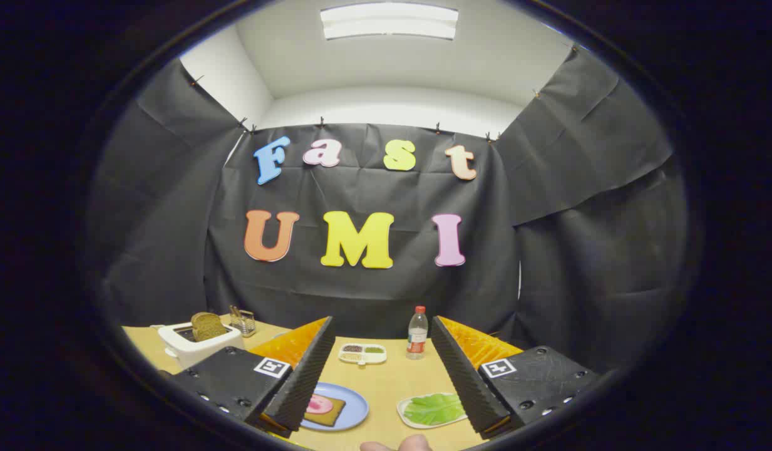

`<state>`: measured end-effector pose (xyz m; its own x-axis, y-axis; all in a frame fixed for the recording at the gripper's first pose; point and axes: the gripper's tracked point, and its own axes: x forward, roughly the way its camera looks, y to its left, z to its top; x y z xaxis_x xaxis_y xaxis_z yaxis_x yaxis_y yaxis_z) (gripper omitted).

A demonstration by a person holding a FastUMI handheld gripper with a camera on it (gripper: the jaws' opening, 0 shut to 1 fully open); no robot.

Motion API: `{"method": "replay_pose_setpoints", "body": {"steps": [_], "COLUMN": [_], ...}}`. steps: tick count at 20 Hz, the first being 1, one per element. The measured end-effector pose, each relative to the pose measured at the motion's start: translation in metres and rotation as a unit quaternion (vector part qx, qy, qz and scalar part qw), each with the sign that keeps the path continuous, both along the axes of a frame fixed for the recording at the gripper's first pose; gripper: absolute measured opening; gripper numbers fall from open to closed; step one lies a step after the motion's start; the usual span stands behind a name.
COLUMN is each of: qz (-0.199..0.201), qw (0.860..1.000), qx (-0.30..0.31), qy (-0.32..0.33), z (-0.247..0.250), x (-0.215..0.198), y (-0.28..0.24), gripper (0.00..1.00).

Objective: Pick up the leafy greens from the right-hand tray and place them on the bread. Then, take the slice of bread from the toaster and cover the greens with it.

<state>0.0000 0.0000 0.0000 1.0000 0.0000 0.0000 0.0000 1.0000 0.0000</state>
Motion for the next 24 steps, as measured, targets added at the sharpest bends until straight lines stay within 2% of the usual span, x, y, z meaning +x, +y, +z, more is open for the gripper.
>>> {"method": "replay_pose_setpoints", "body": {"steps": [5, 24], "qz": [0.001, -0.036], "qw": [1.000, 0.999], "qx": [0.000, -0.007], "qy": [0.008, 0.025], "z": [-0.006, -0.018], "x": [0.005, 0.013], "y": [-0.003, -0.052], "gripper": [0.95, 0.95]}}
